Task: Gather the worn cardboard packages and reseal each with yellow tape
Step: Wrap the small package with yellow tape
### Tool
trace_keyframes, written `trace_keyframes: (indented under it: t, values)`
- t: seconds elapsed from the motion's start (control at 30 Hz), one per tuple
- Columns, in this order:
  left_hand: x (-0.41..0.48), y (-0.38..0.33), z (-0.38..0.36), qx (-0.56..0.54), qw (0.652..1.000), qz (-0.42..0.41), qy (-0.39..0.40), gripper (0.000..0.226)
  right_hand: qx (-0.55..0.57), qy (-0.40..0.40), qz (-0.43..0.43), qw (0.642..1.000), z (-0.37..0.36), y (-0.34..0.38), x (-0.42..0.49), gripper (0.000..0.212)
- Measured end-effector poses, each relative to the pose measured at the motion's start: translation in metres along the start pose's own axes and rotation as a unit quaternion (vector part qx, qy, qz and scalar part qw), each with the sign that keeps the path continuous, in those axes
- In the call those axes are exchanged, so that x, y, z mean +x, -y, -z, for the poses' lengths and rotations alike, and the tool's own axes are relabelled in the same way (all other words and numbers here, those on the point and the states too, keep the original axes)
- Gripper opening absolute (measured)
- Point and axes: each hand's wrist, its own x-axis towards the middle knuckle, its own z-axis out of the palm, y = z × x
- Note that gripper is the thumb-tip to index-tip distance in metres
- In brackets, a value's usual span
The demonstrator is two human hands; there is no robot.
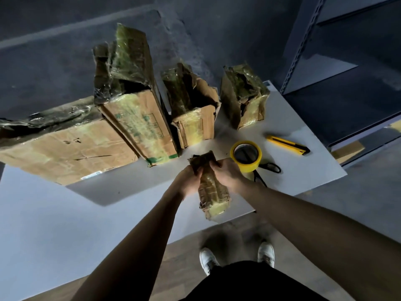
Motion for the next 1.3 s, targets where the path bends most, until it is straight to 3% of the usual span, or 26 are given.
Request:
trace_keyframes:
  t: [0.1, 0.2, 0.27, 0.43, 0.63, 0.9, 1.03, 1.13, 1.23, 1.3]
  values:
    - [0.005, 0.003, 0.007, 0.045, 0.999, -0.008, -0.03, 0.035, 0.005, 0.01, -0.013, 1.0, -0.003, 0.001, -0.003, 0.052]
    - [0.012, 0.01, 0.015, 0.107, 0.992, -0.015, -0.071, 0.036, 0.06, 0.056, -0.007, 0.997, 0.001, -0.005, -0.013, 0.041]
    - [0.016, 0.015, 0.018, 0.127, 0.988, -0.026, -0.082, 0.036, 0.04, 0.067, 0.003, 0.997, 0.008, -0.009, -0.02, 0.039]
    - [0.02, 0.01, 0.022, 0.192, 0.974, -0.071, -0.097, 0.033, -0.016, 0.047, -0.004, 0.999, 0.027, -0.006, -0.024, 0.05]
    - [0.03, -0.008, 0.027, 0.249, 0.955, -0.136, -0.081, 0.03, -0.091, -0.02, 0.033, 0.995, 0.056, -0.006, -0.02, 0.029]
    - [0.035, -0.013, 0.018, 0.199, 0.966, -0.138, -0.09, 0.033, -0.241, -0.037, 0.163, 0.956, 0.075, -0.033, 0.014, 0.025]
    - [0.032, -0.015, 0.015, 0.165, 0.971, -0.132, -0.116, 0.029, -0.349, 0.025, 0.173, 0.921, 0.082, -0.042, 0.033, 0.052]
    - [0.026, -0.021, 0.01, 0.151, 0.969, -0.14, -0.14, 0.031, -0.43, 0.086, 0.18, 0.88, 0.084, -0.049, 0.043, 0.057]
    - [0.02, -0.029, 0.004, 0.137, 0.969, -0.131, -0.157, 0.037, -0.432, 0.123, 0.197, 0.871, 0.088, -0.054, 0.049, 0.048]
    - [0.018, -0.032, 0.0, 0.132, 0.967, -0.138, -0.171, 0.037, -0.398, 0.129, 0.199, 0.886, 0.094, -0.051, 0.05, 0.048]
